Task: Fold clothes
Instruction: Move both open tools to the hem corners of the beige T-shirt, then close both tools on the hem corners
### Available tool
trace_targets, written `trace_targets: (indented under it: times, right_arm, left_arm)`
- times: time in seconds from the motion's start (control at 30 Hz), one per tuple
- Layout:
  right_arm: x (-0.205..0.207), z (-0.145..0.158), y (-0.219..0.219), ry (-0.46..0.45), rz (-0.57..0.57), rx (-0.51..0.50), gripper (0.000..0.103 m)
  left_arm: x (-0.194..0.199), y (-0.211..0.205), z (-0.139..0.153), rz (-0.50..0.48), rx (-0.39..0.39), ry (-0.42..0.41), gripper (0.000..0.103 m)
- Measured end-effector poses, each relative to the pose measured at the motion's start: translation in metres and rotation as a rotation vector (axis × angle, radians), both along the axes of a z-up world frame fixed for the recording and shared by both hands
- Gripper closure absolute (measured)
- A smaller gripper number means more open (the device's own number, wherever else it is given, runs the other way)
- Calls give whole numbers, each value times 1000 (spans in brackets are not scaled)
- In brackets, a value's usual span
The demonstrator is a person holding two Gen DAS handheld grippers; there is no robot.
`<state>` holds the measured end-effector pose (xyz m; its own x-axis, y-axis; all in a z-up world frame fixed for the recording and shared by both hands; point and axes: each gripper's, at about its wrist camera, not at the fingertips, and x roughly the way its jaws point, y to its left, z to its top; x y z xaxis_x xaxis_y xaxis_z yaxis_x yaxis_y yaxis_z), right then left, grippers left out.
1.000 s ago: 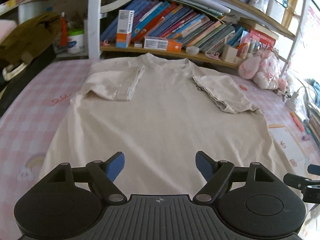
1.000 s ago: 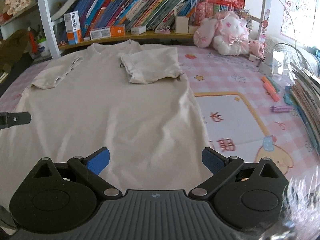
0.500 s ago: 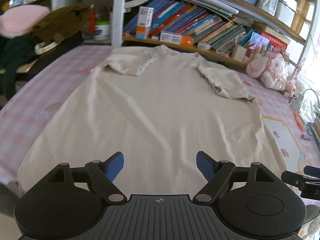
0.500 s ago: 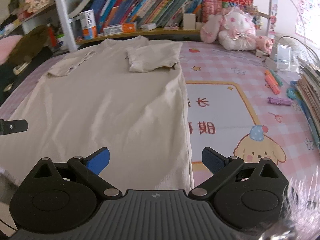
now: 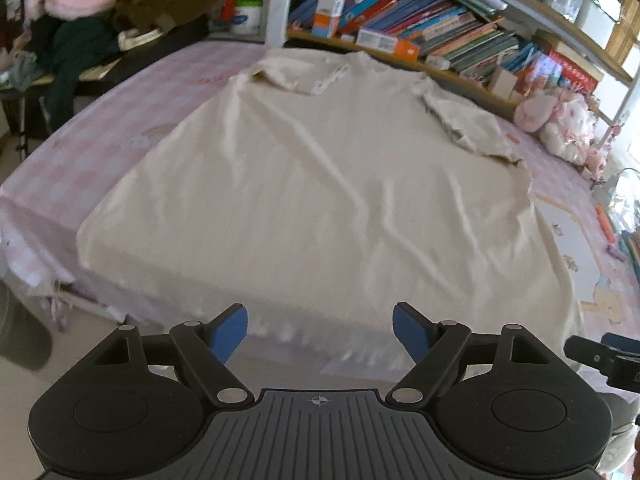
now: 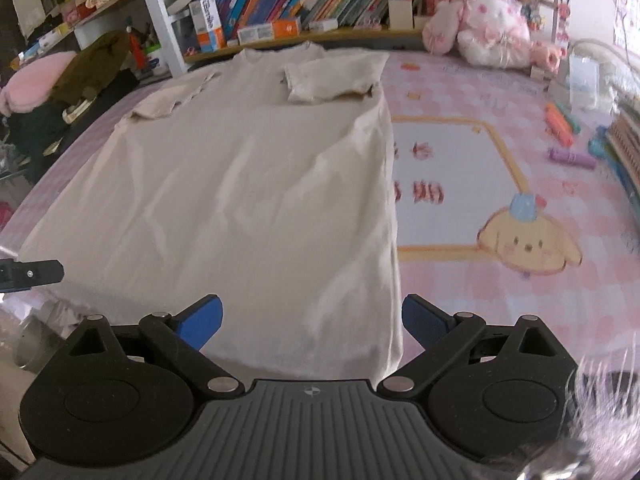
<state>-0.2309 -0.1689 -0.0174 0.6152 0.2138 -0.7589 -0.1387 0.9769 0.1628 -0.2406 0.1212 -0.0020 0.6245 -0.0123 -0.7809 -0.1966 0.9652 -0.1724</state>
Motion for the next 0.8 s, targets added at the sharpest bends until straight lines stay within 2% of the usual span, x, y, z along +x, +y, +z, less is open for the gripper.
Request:
trace_targets:
  times: [0.1, 0.27, 0.43, 0.53, 0.67, 0.8]
  right_arm:
    - [-5, -4, 0, 33, -6, 12, 8]
    - [-5, -8, -12, 86, -77, 55, 16]
    - [-1, -16, -25, 164, -197, 101, 31]
    - [0, -23, -33, 219, -264, 133, 35]
    - [1, -30, -43, 255, -306, 173, 43]
    - [7, -37, -48, 303, -298, 209, 50]
  left_arm:
    - [-8, 9, -3, 32, -9, -7, 23]
    - [-17, 35, -8, 49, -16, -28, 25]
    - [-16, 83, -18, 110, -11, -1, 51]
    - [-13, 114, -23, 154, -6, 15, 56]
    - [-10, 155, -31, 208, -3, 37, 56]
    - [5, 183, -40, 155, -80, 60, 56]
